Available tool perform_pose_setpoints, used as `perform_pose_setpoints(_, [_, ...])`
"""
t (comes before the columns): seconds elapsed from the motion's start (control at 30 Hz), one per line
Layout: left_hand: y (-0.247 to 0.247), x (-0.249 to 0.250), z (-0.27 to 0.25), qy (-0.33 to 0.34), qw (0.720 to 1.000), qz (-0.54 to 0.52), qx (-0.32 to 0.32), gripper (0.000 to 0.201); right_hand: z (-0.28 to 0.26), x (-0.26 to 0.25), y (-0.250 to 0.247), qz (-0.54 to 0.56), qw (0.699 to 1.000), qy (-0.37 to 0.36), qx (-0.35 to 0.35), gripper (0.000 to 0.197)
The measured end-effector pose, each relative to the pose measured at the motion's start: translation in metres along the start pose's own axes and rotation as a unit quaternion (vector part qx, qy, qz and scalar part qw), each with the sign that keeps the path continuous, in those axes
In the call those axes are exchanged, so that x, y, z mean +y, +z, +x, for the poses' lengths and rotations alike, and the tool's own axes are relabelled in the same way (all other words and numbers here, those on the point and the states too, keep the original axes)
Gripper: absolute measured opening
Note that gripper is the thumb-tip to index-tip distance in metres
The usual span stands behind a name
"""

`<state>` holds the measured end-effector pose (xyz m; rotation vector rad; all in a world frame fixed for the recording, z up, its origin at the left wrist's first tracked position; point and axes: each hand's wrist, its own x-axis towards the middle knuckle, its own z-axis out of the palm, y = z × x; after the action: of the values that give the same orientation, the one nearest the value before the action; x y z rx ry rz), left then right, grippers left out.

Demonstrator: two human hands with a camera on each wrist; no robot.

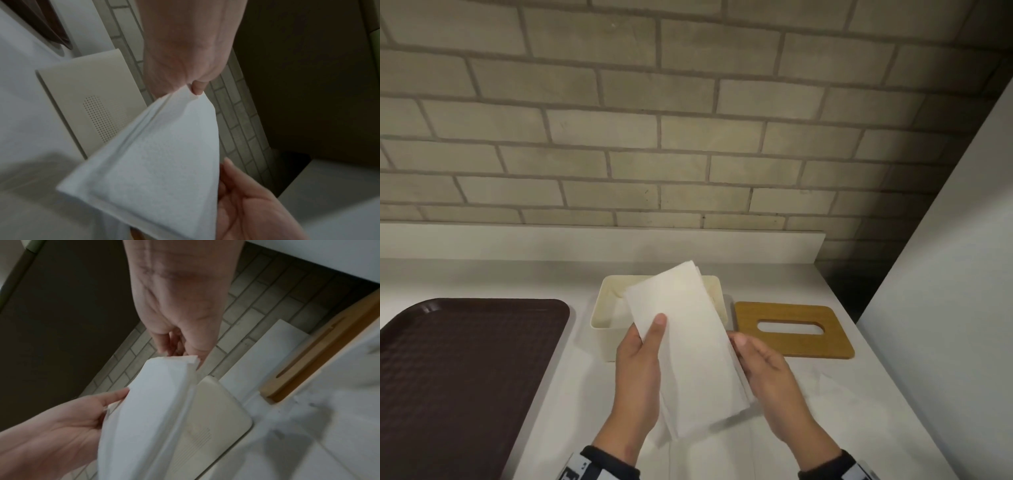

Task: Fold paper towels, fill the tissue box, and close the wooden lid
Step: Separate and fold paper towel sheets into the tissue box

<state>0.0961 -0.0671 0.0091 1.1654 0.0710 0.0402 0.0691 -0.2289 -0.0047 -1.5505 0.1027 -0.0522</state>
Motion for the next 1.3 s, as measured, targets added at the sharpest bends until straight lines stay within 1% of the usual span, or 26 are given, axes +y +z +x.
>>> perform_pose_setpoints(0.03, [0.003, 0.000, -0.002, 0.004, 1.000, 0.015, -0.007, 0.018, -0.001, 0.000, 0.003, 0.002, 1.000, 0.002, -0.010, 0.023])
perform_pose_setpoints(0.1, [0.007, -0.003, -0.005, 0.011, 0.999, 0.050, -0.019, 0.018, -0.001, 0.001, 0.010, -0.002, 1.000, 0.008, -0.029, 0.016])
perform_pose_setpoints(0.13, [0.008, -0.006, -0.006, 0.013, 0.997, 0.068, -0.027, 0.018, -0.001, 0.003, 0.013, -0.007, 0.999, 0.007, -0.034, 0.016])
perform_pose_setpoints(0.2, [0.007, -0.011, -0.007, 0.018, 0.994, 0.103, -0.039, 0.016, 0.001, 0.008, 0.017, -0.023, 0.999, 0.000, -0.022, 0.024])
perform_pose_setpoints(0.33, [-0.004, -0.021, -0.008, 0.014, 0.988, 0.146, -0.051, 0.010, 0.001, 0.024, 0.021, -0.025, 1.000, 0.008, -0.016, 0.027])
perform_pose_setpoints(0.37, [-0.007, -0.021, -0.008, 0.012, 0.987, 0.151, -0.056, 0.013, 0.001, 0.027, 0.022, -0.028, 0.999, 0.012, -0.021, 0.028])
perform_pose_setpoints(0.43, [-0.013, -0.021, -0.009, 0.016, 0.985, 0.157, -0.065, 0.030, 0.003, 0.028, 0.021, -0.039, 0.999, 0.016, -0.023, 0.026])
perform_pose_setpoints(0.47, [-0.013, -0.018, -0.008, 0.020, 0.986, 0.154, -0.066, 0.033, 0.005, 0.023, 0.021, -0.047, 0.999, 0.013, -0.021, 0.024])
perform_pose_setpoints(0.5, [-0.013, -0.014, -0.007, 0.024, 0.987, 0.148, -0.062, 0.028, 0.008, 0.016, 0.021, -0.058, 0.998, 0.006, -0.022, 0.023])
perform_pose_setpoints(0.57, [-0.009, 0.001, 0.000, 0.025, 0.992, 0.116, -0.036, 0.013, 0.017, -0.003, 0.019, -0.102, 0.994, -0.011, -0.047, 0.023])
perform_pose_setpoints(0.6, [-0.008, 0.009, 0.005, 0.022, 0.995, 0.093, -0.013, 0.011, 0.022, -0.014, 0.018, -0.144, 0.987, -0.014, -0.073, 0.025])
perform_pose_setpoints(0.67, [-0.009, 0.022, 0.020, 0.015, 0.998, 0.036, 0.038, 0.013, 0.035, -0.038, 0.016, -0.253, 0.959, 0.002, -0.131, 0.032])
perform_pose_setpoints(0.7, [-0.011, 0.028, 0.029, 0.015, 0.998, 0.013, 0.062, 0.014, 0.043, -0.048, 0.015, -0.288, 0.947, 0.014, -0.141, 0.034])
perform_pose_setpoints(0.73, [-0.014, 0.033, 0.039, 0.021, 0.996, 0.003, 0.083, 0.014, 0.051, -0.057, 0.013, -0.299, 0.945, 0.019, -0.133, 0.034])
perform_pose_setpoints(0.77, [-0.017, 0.037, 0.049, 0.034, 0.994, 0.009, 0.104, 0.014, 0.061, -0.064, 0.012, -0.294, 0.949, 0.016, -0.109, 0.034])
perform_pose_setpoints(0.83, [-0.025, 0.044, 0.068, 0.055, 0.986, 0.051, 0.146, 0.017, 0.085, -0.073, 0.012, -0.272, 0.960, 0.000, -0.059, 0.036])
perform_pose_setpoints(0.87, [-0.029, 0.046, 0.076, 0.060, 0.981, 0.087, 0.162, 0.020, 0.099, -0.075, 0.013, -0.280, 0.959, -0.008, -0.048, 0.038])
perform_pose_setpoints(0.93, [-0.037, 0.048, 0.091, 0.054, 0.963, 0.202, 0.171, 0.028, 0.125, -0.076, 0.019, -0.331, 0.942, -0.020, -0.046, 0.041])
perform_pose_setpoints(0.97, [-0.040, 0.047, 0.097, 0.046, 0.948, 0.273, 0.158, 0.031, 0.136, -0.074, 0.023, -0.366, 0.929, -0.023, -0.046, 0.043])
perform_pose_setpoints(1.0, [-0.042, 0.046, 0.102, 0.033, 0.930, 0.341, 0.133, 0.034, 0.145, -0.072, 0.027, -0.397, 0.916, -0.024, -0.048, 0.045])
perform_pose_setpoints(1.07, [-0.044, 0.041, 0.112, 0.017, 0.892, 0.444, 0.081, 0.039, 0.158, -0.064, 0.036, -0.454, 0.888, -0.028, -0.062, 0.047])
perform_pose_setpoints(1.13, [-0.043, 0.035, 0.115, 0.015, 0.850, 0.525, 0.045, 0.045, 0.166, -0.053, 0.043, -0.493, 0.865, -0.029, -0.084, 0.049])
perform_pose_setpoints(1.2, [-0.043, 0.032, 0.117, 0.019, 0.802, 0.596, 0.025, 0.049, 0.171, -0.042, 0.047, -0.512, 0.853, -0.027, -0.099, 0.049])
perform_pose_setpoints(1.3, [-0.046, 0.028, 0.118, 0.005, 0.733, 0.680, -0.011, 0.044, 0.174, -0.031, 0.050, -0.542, 0.832, -0.024, -0.117, 0.049])
